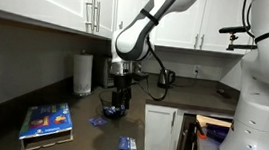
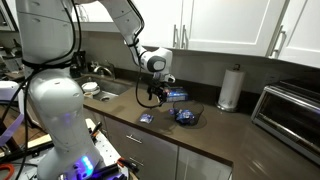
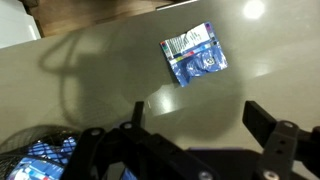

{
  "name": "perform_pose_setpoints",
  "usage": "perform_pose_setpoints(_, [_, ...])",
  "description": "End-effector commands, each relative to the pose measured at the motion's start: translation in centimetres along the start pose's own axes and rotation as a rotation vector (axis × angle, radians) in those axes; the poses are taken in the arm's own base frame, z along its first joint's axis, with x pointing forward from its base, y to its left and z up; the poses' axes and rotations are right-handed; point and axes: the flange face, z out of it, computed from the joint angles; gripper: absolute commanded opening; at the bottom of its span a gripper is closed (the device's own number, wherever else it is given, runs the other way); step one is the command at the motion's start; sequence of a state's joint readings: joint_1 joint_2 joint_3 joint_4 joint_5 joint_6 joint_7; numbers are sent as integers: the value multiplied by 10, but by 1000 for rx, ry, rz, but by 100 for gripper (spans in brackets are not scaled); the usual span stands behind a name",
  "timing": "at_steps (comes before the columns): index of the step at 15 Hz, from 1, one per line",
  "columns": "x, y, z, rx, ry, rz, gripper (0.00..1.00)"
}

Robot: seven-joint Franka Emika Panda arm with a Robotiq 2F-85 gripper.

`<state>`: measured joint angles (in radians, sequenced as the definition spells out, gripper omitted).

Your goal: Get the right sachet and put it in the black basket

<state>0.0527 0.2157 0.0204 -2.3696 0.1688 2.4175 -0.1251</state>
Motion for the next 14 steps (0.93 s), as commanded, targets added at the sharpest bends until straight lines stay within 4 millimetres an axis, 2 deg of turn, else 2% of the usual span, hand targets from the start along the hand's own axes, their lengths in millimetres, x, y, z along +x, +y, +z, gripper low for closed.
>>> perform_pose_setpoints(1, [13,1,26,65,-23,-23,100])
perform_pose_setpoints(6, [12,-11,63,87,-82,-21,100])
perform_pose_setpoints(12, [6,-16,96,79,-98,-9,100])
perform_pose_setpoints(13, [7,-16,99,76,-88,-5,77])
perform_pose_setpoints(14, [8,-14,100,68,-71,0,74])
